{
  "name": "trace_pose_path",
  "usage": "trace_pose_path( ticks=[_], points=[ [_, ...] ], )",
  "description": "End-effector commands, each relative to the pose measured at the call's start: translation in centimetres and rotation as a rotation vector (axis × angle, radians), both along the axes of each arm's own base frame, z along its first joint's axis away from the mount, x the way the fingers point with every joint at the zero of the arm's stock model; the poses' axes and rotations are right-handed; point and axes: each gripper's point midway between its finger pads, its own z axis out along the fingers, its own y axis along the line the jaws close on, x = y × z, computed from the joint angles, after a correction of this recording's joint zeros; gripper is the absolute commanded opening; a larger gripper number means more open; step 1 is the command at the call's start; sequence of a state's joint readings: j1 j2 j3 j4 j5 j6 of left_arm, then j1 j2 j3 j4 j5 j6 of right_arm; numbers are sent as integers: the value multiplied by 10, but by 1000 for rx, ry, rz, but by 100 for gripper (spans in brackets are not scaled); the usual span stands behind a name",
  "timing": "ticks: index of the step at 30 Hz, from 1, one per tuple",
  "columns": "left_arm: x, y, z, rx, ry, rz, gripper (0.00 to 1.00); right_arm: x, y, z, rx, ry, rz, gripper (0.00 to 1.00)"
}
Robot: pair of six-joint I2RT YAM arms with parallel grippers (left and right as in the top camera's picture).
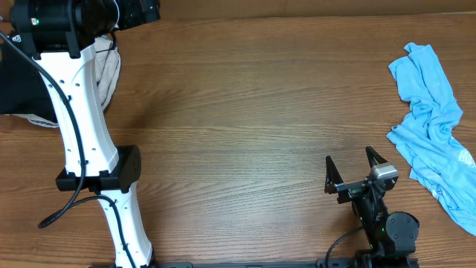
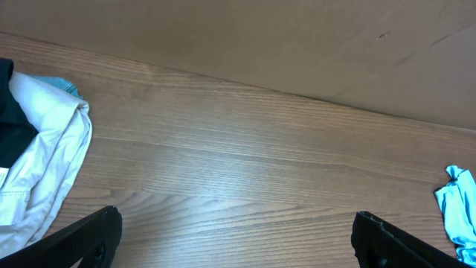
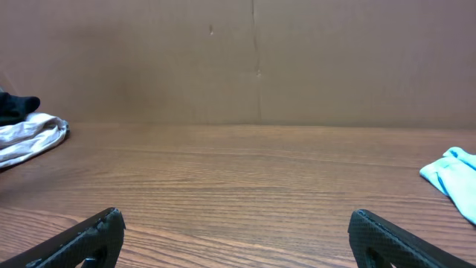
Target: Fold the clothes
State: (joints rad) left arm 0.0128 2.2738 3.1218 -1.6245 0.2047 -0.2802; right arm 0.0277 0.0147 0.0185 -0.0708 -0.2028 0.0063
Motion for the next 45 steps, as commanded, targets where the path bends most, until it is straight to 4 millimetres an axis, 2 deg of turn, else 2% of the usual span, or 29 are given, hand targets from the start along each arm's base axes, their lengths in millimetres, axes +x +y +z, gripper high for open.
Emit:
trace_pose_path(
  ticks=[1,4,9,14,17,20,26,32,40,45],
  points=[
    [-1,2,0,30,-2,-9,100,0,1,-1,-3,-10,6,100],
    [-11,5,-10,44,56,0,100,0,1,-1,-3,-10,6,100],
    [-16,10,1,71,38,12,100,0,1,-1,-3,-10,5,100],
    [-6,9,20,85,-143,5,100,0,1,-1,-3,-10,6,100],
    [-14,9,12,96,-245,2,100,0,1,-1,-3,-10,6,100],
    [-38,9,-4,135,-321,-21,100,0,1,-1,-3,-10,6,100],
    [-103,9,-44,240,-399,-82,100,0,1,-1,-3,-10,5,100],
    [-162,15,-81,279,-488,-48,100,0,1,-1,-3,-10,6,100],
    [-217,16,-111,292,-689,-11,100,0,1,-1,-3,-10,6,100],
    [-233,16,-136,291,-745,-1,100,0,1,-1,-3,-10,6,100]
  ],
)
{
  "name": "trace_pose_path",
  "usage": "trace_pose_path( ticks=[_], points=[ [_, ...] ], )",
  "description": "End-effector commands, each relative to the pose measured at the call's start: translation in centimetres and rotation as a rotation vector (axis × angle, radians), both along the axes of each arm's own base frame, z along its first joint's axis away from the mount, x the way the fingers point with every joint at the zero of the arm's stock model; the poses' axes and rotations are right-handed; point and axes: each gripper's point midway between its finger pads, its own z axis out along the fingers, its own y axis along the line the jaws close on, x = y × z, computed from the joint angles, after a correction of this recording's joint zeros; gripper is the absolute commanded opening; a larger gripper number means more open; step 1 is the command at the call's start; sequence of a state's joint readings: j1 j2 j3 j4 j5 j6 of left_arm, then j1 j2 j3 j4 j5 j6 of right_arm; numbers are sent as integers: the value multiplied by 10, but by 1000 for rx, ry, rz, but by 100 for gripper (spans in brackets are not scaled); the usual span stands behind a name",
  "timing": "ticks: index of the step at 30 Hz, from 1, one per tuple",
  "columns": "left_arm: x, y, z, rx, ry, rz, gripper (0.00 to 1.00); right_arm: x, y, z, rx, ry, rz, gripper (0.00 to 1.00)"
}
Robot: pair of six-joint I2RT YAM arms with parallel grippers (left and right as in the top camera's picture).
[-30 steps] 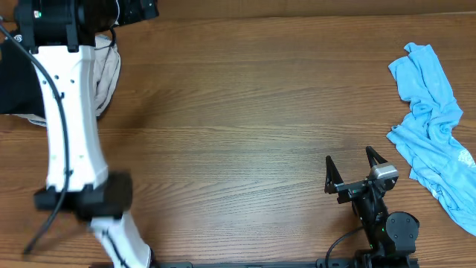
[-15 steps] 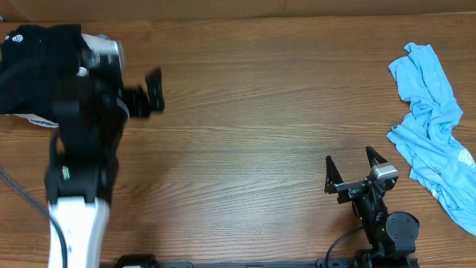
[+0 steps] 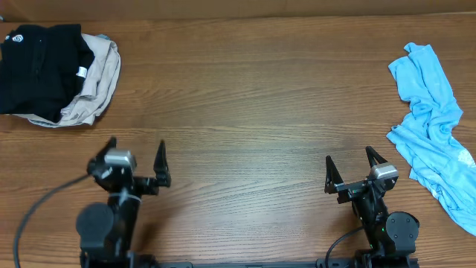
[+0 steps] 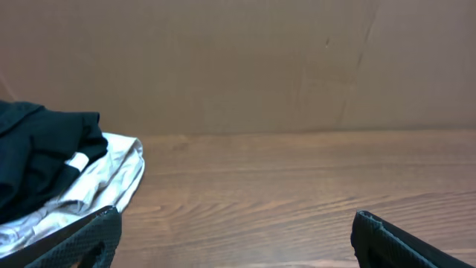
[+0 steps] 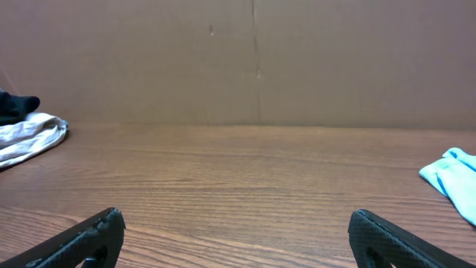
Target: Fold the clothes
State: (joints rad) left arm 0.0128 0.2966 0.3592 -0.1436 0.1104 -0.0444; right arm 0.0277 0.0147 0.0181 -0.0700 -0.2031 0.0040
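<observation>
A crumpled light-blue garment [image 3: 435, 126] lies at the table's right edge, its tip showing in the right wrist view [image 5: 452, 173]. At the far left, a black garment [image 3: 37, 65] lies folded on a beige one [image 3: 95, 82]; both show in the left wrist view [image 4: 44, 171]. My left gripper [image 3: 135, 160] rests low near the front left, open and empty, fingers [image 4: 89, 238] wide apart. My right gripper [image 3: 351, 167] sits near the front right, open and empty, well left of the blue garment.
The wooden table [image 3: 253, 112] spans the view between the two piles. A brown cardboard wall [image 5: 253, 59] stands along the far edge. Both arm bases sit at the front edge.
My left arm was stretched out to the far-left pile; now it is drawn back low at the front left, gripper open. The black and beige pile is in full view. The right arm is unchanged.
</observation>
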Motion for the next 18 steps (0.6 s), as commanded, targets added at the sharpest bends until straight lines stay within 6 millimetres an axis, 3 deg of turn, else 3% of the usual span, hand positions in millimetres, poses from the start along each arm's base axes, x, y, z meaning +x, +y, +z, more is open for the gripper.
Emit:
trace_pose_path(
  ticks=[1,11,15,18],
  points=[
    [-7,3,-20,20,-31,17,100,0,1,-1,-1,-9,5,100],
    [-4,5,-66,-14,-101,30,100,0,1,-1,-1,-9,5,100],
    [-6,8,-73,-16,-73,47,100,0,1,-1,-1,-9,5,100],
    [-7,10,-90,-19,-4,55,100,0,1,-1,-1,-9,5,100]
  ],
)
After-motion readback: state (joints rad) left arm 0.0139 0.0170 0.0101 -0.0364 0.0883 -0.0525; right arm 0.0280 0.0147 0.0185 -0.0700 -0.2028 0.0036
